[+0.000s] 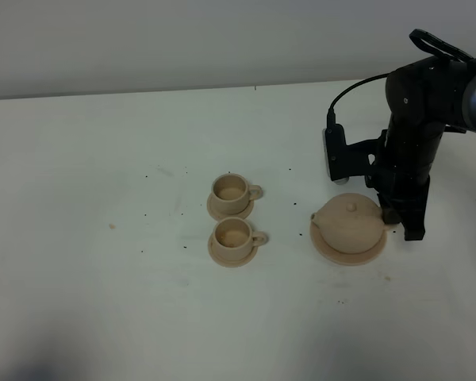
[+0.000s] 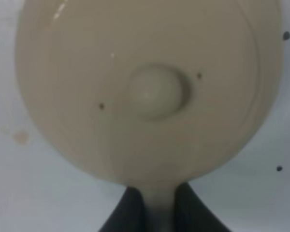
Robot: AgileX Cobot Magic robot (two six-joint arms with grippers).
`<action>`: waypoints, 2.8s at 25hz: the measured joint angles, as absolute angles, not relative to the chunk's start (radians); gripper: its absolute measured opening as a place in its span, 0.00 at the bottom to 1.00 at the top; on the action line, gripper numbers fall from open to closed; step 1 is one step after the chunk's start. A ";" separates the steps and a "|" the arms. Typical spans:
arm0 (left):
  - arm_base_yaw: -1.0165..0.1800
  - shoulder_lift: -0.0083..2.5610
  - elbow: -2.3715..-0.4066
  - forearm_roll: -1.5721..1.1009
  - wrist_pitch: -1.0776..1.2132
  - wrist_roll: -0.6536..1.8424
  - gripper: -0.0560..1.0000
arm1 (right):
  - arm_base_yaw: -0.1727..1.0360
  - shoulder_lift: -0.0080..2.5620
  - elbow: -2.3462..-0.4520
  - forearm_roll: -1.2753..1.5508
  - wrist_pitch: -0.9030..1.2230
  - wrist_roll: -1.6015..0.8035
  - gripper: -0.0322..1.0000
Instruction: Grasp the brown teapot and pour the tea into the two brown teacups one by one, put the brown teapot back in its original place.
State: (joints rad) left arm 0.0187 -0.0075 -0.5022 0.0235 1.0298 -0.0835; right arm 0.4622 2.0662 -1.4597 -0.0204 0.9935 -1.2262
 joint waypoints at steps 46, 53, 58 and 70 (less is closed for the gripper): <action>0.019 -0.007 -0.502 0.023 1.030 -0.083 0.36 | 0.469 2.089 -1.480 0.049 1.096 -0.831 0.29; 0.019 -0.007 -0.502 0.023 1.030 -0.083 0.36 | 0.470 2.089 -1.480 0.025 1.107 -0.879 0.45; 0.019 -0.007 -0.502 0.023 1.030 -0.083 0.36 | 0.472 2.089 -1.480 0.013 1.122 -0.883 0.46; 0.019 -0.007 -0.502 0.023 1.030 -0.083 0.36 | 0.511 2.089 -1.480 -0.063 1.102 -0.883 0.46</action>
State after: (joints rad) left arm 0.0187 -0.0075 -0.5022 0.0235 1.0298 -0.0827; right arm 0.5114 2.0887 -1.4805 -0.0634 1.1020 -0.8830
